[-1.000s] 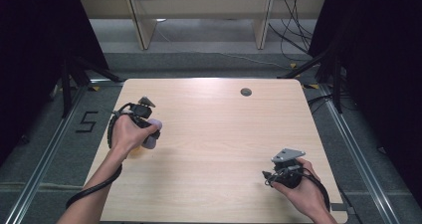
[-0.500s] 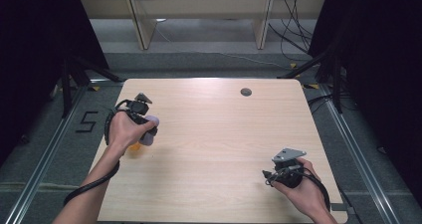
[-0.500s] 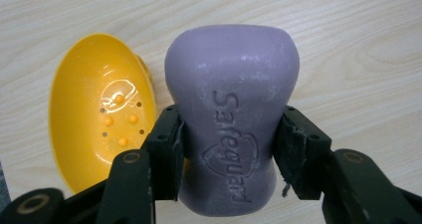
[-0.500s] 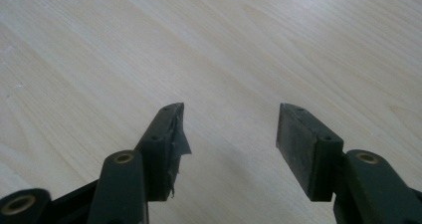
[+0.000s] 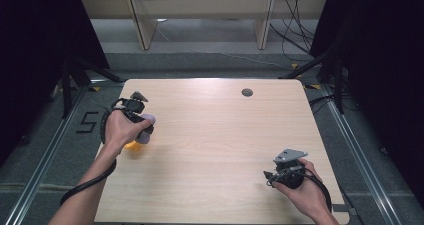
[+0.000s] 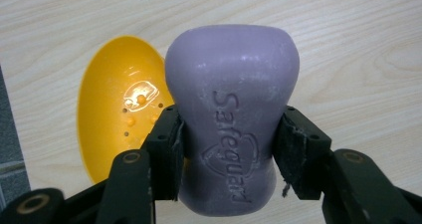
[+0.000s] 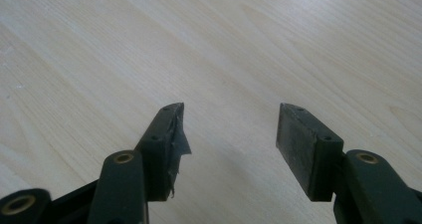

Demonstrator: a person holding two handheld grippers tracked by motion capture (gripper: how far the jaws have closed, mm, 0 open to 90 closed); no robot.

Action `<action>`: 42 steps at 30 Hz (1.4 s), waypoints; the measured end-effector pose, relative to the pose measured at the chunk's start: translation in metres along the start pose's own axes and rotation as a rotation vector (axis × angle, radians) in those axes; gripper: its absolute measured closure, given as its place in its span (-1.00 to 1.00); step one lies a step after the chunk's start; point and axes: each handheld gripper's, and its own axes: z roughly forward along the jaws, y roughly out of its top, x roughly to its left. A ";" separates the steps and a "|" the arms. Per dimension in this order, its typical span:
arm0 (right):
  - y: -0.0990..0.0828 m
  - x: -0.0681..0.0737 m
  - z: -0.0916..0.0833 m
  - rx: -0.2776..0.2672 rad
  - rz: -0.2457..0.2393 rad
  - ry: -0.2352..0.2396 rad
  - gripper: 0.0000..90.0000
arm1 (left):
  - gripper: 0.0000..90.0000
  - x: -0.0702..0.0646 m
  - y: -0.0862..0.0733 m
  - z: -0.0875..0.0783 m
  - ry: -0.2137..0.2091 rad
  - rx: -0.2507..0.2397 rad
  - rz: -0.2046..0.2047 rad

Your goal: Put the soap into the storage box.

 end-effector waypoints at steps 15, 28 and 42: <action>0.000 -0.001 0.000 -0.005 -0.014 -0.004 0.00 | 0.09 0.011 0.004 -0.002 0.042 0.013 0.003; 0.000 -0.001 0.000 -0.005 -0.013 -0.005 -0.01 | 0.09 0.024 0.006 0.003 0.066 0.006 -0.008; 0.000 0.000 0.000 0.002 -0.001 0.000 -0.01 | 0.10 0.032 0.010 0.005 0.105 0.046 0.039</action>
